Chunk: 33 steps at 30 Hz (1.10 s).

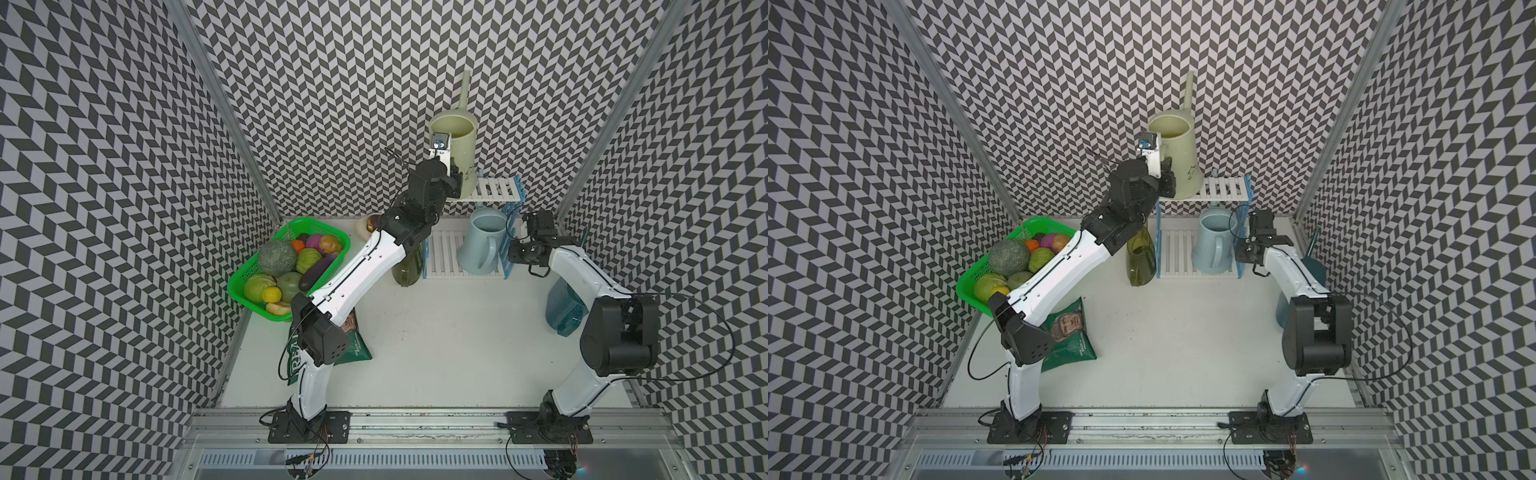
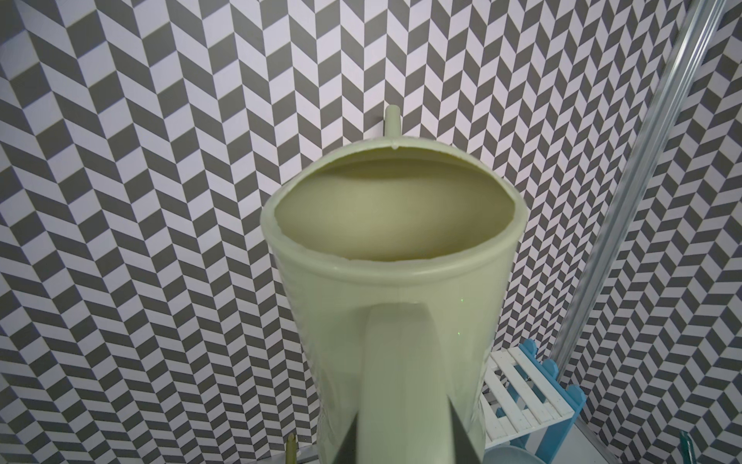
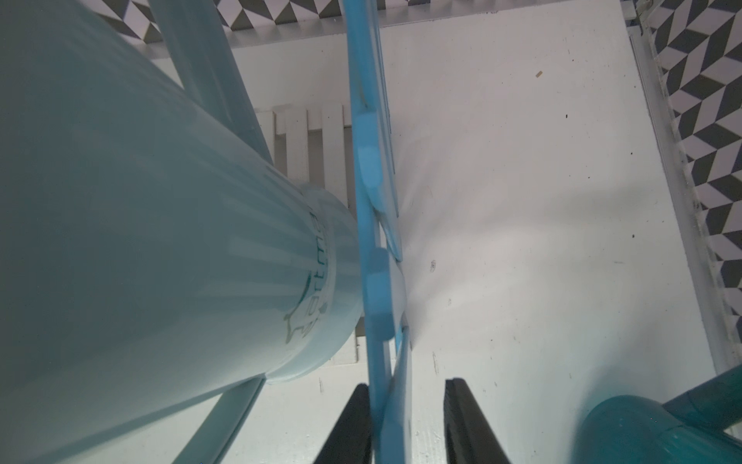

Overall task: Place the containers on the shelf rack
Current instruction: Adjust the shelf at the center of the board.

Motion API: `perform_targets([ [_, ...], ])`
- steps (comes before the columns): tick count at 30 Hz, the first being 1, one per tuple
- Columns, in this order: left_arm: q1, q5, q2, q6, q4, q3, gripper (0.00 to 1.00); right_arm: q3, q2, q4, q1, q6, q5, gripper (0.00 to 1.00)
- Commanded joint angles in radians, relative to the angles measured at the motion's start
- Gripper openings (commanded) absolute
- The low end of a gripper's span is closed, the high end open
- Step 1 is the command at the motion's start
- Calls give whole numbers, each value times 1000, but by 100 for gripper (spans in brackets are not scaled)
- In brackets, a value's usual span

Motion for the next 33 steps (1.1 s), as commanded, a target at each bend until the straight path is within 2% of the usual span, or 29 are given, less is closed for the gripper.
perform_targets([
  [1, -15, -17, -5, -6, 75, 43, 0, 7, -18, 51, 19, 11, 10, 24],
  [12, -24, -24, -7, -18, 59, 19, 0, -100, -126, 86, 69, 48, 47, 5],
  [33, -57, -32, 22, -14, 18, 19, 0, -275, -290, 122, 109, 79, 76, 2],
])
